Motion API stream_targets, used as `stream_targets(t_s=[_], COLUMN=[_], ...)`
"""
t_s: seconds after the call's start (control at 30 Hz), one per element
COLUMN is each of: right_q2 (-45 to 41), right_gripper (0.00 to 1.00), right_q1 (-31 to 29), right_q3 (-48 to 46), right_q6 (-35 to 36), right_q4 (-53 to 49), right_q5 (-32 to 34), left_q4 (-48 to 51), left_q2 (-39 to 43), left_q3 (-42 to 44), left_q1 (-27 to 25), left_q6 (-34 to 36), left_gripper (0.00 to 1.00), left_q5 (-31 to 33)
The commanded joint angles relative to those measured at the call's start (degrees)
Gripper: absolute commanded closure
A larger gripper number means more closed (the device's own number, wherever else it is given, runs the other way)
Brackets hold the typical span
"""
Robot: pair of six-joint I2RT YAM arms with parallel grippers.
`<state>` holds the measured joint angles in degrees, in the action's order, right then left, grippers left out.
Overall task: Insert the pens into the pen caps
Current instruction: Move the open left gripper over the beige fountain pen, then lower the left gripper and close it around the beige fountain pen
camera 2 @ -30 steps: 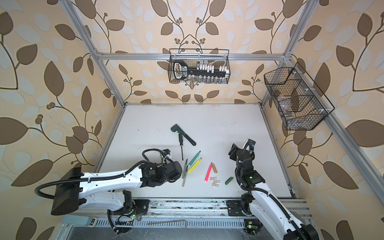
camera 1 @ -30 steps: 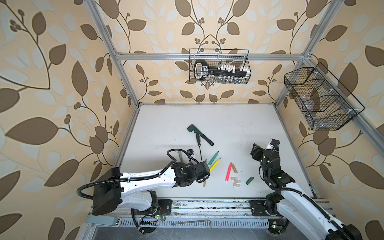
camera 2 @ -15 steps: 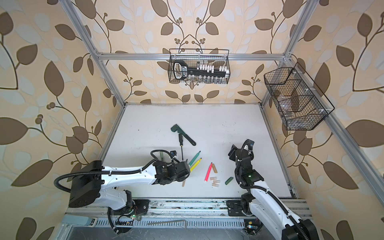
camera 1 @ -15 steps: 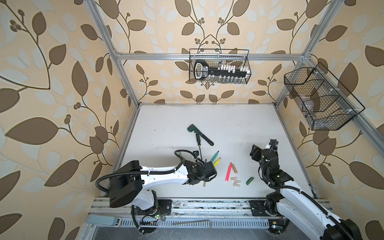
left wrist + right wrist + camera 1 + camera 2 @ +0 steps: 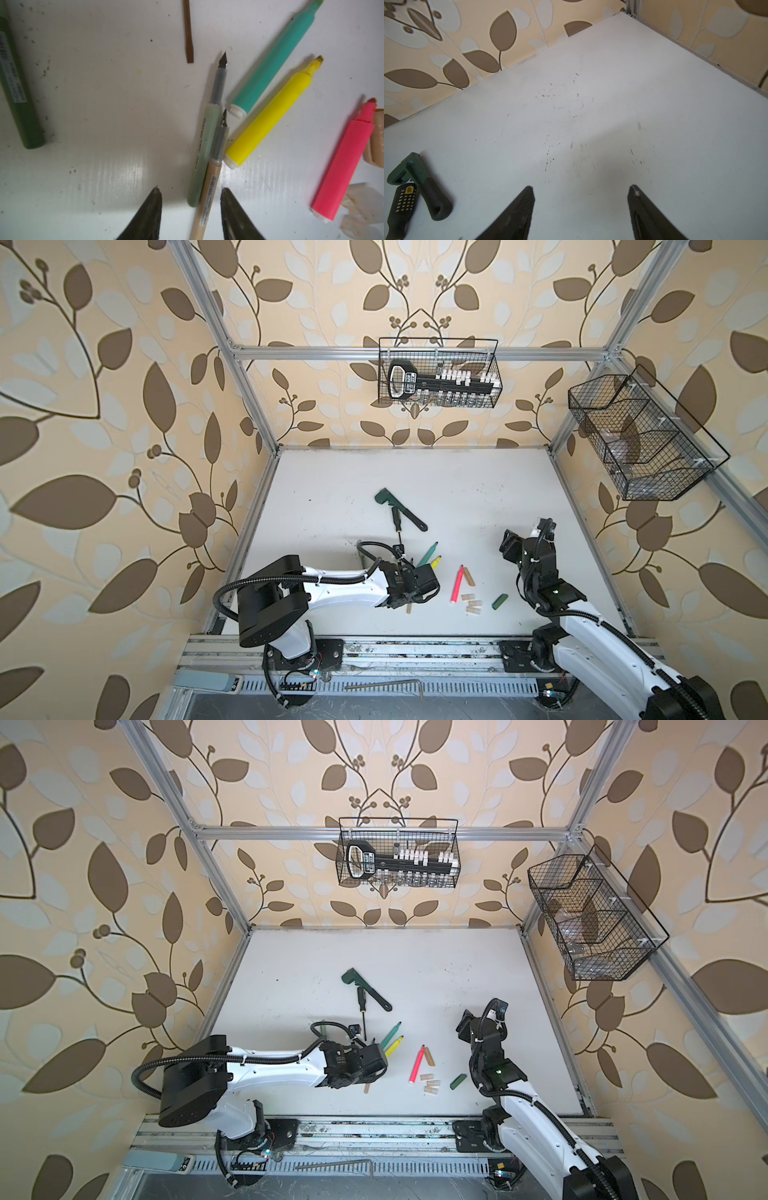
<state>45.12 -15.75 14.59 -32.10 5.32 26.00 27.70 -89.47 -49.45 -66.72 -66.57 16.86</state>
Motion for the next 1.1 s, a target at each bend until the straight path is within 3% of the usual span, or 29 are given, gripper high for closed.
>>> stream_targets(t_s=[0.0,0.3,0.63,1.07], right_q2=[-0.1,0.4,1.6,2.0], right_gripper=[0.28,0.28,0.28,0.28], right_q1=[-0.2,-0.2,-0.2,-0.3], right_q3=[1.1,1.3,1.8,2.1], right_q6=[0.3,0.3,0.3,0.3], right_q4=[0.0,0.1,0.1,-0.1], right_q5=[1.2,1.0,1.2,1.3], left_q4=[-0.7,2.7,4.2,4.3], left_q2=[-1.1,-5.2,-3.9,-8.7], left_q3=[-2.6,-7.5,-6.6,-7.2], left_q1=[0.2,0.2,0.1,-0.2], left_q6=[1.3,2.0,1.5,0.7], left_gripper=[0.55,0.59,0.74,0.79], left_q5=[-0.9,-0.4,-1.3,-2.6])
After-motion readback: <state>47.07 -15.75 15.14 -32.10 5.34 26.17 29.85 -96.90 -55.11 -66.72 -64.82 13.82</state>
